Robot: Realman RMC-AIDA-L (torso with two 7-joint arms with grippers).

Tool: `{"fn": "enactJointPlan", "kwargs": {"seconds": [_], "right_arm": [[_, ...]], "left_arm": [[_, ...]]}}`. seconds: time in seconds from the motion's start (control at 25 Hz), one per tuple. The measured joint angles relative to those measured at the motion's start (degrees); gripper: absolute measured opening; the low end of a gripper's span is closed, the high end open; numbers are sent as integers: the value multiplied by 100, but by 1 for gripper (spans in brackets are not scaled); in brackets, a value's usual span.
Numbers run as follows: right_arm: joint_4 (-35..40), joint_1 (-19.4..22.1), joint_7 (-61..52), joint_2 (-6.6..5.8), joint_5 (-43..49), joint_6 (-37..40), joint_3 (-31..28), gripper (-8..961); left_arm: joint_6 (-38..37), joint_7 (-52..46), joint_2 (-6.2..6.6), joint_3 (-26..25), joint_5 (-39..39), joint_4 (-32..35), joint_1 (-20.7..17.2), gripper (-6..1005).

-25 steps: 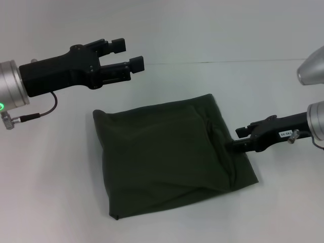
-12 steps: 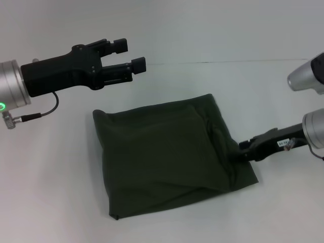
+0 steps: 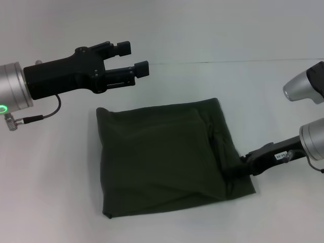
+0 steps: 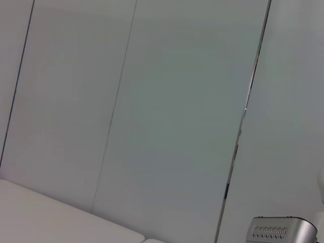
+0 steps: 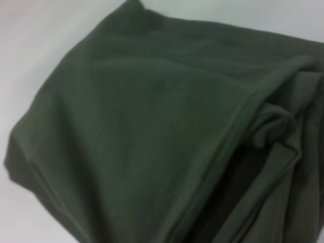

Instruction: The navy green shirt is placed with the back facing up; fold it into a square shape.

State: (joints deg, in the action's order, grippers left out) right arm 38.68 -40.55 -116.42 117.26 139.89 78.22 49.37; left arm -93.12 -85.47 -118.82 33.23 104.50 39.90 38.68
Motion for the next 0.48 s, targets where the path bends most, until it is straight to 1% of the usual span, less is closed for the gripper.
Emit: {"fn": "enactJointPlan", "kwargs": {"seconds": [0.32, 0.48], "right_arm": [[10, 2, -74, -6, 0, 314, -10, 638], [9, 21, -85, -37, -19, 445, -38, 638]], "left_arm": [[-4, 5, 0, 0, 0, 15, 3, 883], [-3, 10, 0, 0, 0, 17, 5, 883]]}}
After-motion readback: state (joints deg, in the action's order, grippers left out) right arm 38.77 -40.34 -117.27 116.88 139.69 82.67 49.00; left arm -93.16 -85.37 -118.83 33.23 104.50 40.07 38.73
